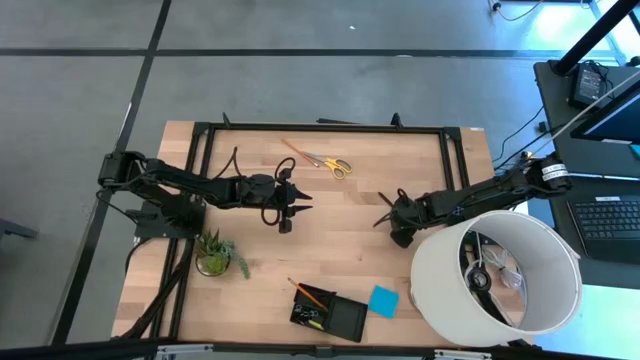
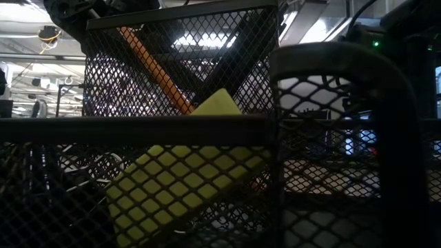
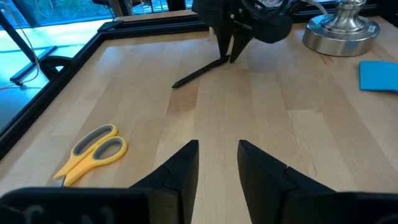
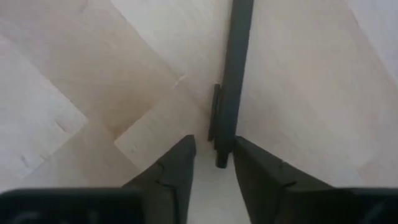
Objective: Pick and place office supplies into organizer
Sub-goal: Put the black pen into the black desk organizer
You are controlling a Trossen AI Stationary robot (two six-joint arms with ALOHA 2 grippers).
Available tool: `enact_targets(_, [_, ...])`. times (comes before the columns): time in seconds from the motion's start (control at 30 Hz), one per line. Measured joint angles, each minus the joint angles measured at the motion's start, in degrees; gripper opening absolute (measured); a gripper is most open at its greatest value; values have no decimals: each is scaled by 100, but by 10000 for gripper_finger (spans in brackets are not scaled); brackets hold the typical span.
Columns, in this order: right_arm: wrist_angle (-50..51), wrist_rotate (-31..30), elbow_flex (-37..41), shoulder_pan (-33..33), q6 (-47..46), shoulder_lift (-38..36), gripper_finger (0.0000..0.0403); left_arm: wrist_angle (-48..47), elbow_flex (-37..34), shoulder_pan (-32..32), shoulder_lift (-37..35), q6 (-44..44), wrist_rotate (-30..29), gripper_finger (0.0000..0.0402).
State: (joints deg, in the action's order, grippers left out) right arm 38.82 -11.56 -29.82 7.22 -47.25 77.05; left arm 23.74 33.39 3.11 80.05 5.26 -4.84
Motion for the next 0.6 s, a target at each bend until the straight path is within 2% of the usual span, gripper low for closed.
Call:
enact_targets(0.3, [-6, 28, 4, 4, 262, 5, 20, -3, 0, 0, 0, 0, 0, 104])
enact_targets(0.6, [-413, -227, 37, 7, 491, -2, 18, -3, 0, 0, 0, 0, 0, 105])
